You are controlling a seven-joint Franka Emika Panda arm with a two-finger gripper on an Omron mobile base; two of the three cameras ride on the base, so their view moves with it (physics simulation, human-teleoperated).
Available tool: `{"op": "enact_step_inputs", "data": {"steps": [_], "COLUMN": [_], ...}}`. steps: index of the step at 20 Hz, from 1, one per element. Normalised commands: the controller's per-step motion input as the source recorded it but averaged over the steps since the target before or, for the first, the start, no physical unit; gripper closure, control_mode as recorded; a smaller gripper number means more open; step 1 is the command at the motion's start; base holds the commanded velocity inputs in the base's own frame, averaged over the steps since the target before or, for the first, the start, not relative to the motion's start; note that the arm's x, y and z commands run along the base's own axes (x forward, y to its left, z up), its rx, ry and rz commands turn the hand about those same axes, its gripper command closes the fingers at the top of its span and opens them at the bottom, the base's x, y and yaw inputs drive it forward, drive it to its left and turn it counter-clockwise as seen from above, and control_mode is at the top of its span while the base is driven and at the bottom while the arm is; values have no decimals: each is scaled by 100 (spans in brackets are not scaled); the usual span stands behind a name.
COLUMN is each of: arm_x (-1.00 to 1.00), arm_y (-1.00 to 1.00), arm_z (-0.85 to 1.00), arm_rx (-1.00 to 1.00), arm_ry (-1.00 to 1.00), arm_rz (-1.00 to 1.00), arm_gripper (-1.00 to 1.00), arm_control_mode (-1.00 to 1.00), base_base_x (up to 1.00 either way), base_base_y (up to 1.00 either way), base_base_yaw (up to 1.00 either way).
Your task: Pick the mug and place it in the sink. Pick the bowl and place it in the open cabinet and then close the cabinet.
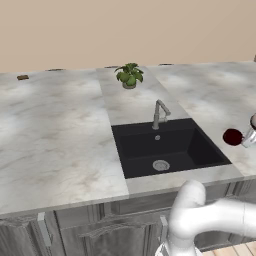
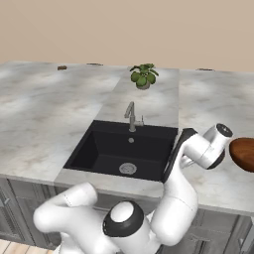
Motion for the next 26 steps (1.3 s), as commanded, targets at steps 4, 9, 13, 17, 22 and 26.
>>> {"op": "enact_step_inputs", "data": {"steps": [4,9,13,17,22,26], "arm_x": [0,3,0,0,0,0], "arm_y": [42,7,0,1,4,16], "arm_z": [11,27,19,2,0,0], "arm_rx": [-1,0,0,-4,-2,0], "arm_ry": [-2,17,14,0,0,0], "arm_rz": [0,3,12,11,13,13], "arm_gripper": [100,100,100,100,100,100], "arm_control_mode": [-100,-100,-100,-100,-100,-100], "base_base_x": [0,0,0,0,0,0], "base_base_y": [0,0,0,0,0,0], "base_base_yaw": [0,0,0,0,0,0]}}
